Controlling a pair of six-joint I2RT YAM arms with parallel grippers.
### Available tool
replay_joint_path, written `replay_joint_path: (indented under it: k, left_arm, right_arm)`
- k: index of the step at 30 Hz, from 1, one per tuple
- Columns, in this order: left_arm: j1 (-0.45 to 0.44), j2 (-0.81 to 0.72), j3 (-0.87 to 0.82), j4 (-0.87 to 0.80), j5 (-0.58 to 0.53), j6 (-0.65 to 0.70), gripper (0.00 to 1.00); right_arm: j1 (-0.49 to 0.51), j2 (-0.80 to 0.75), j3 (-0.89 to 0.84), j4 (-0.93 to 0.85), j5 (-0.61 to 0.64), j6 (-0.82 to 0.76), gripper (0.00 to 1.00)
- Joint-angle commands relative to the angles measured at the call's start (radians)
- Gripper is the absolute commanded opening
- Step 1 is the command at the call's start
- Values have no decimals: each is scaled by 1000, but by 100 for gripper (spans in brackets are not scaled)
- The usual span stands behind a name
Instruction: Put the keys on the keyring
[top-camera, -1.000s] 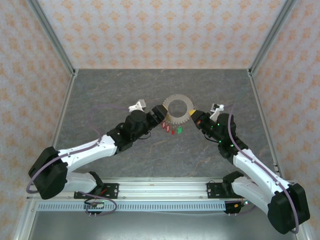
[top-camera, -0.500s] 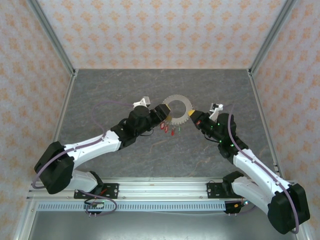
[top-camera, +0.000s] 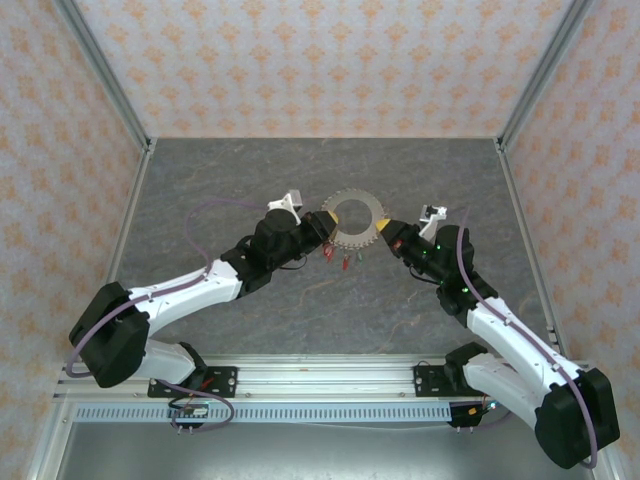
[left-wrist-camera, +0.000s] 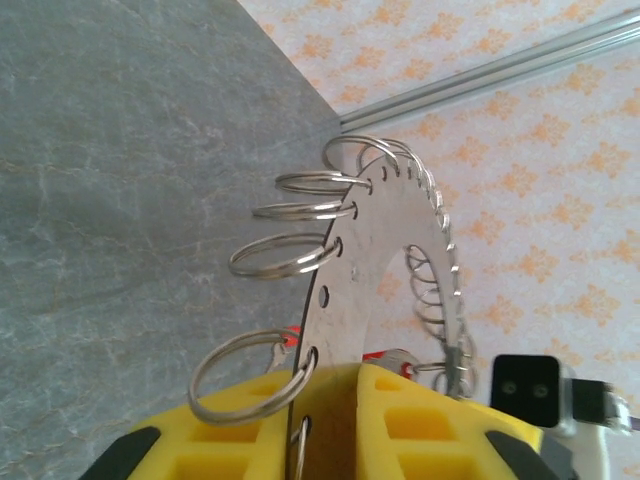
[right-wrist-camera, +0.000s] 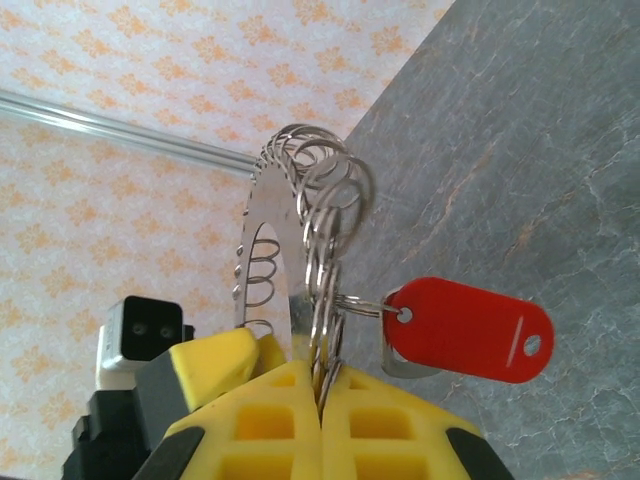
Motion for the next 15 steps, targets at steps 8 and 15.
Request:
replay_joint_path:
  k: [8, 15]
  left_arm:
    - [12, -53, 15, 97, 33, 40, 0]
    - [33, -82, -18, 198, 68, 47, 0]
  right_arm:
    - [2, -57, 18, 51, -3, -65, 8]
    - [2, -112, 10, -9, 53, -149, 20]
